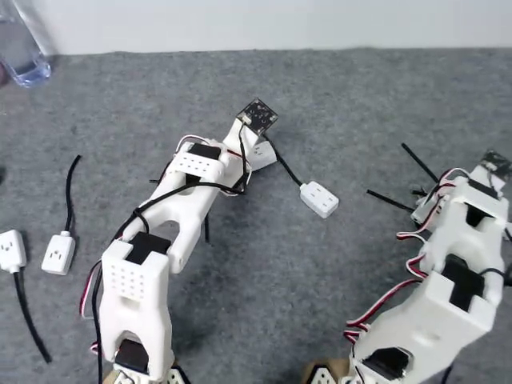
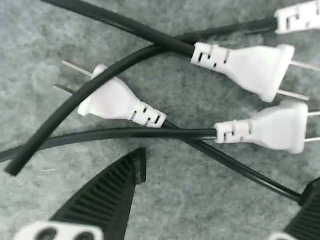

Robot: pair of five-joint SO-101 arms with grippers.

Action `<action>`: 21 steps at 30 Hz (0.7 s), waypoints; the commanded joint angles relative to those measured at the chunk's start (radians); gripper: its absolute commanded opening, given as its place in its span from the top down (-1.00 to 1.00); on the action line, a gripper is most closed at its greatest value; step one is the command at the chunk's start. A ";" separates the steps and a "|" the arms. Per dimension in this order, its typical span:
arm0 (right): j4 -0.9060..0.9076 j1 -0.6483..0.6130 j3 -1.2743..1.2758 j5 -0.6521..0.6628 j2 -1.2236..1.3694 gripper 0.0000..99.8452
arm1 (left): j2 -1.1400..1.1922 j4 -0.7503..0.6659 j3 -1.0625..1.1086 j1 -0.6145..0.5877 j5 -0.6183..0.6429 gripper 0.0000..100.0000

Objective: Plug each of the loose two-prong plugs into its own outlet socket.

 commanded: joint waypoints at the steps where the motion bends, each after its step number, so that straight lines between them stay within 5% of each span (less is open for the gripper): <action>1: 0.010 -0.016 -0.046 -0.008 0.001 0.08 | -0.017 0.064 -0.058 0.026 -0.006 0.97; 18: 0.007 -0.015 -0.046 -0.008 0.002 0.08 | -0.017 0.910 -0.565 0.084 -0.006 0.97; 21: 0.007 -0.015 -0.046 -0.008 0.004 0.08 | -0.020 0.924 -0.553 0.077 -0.005 0.97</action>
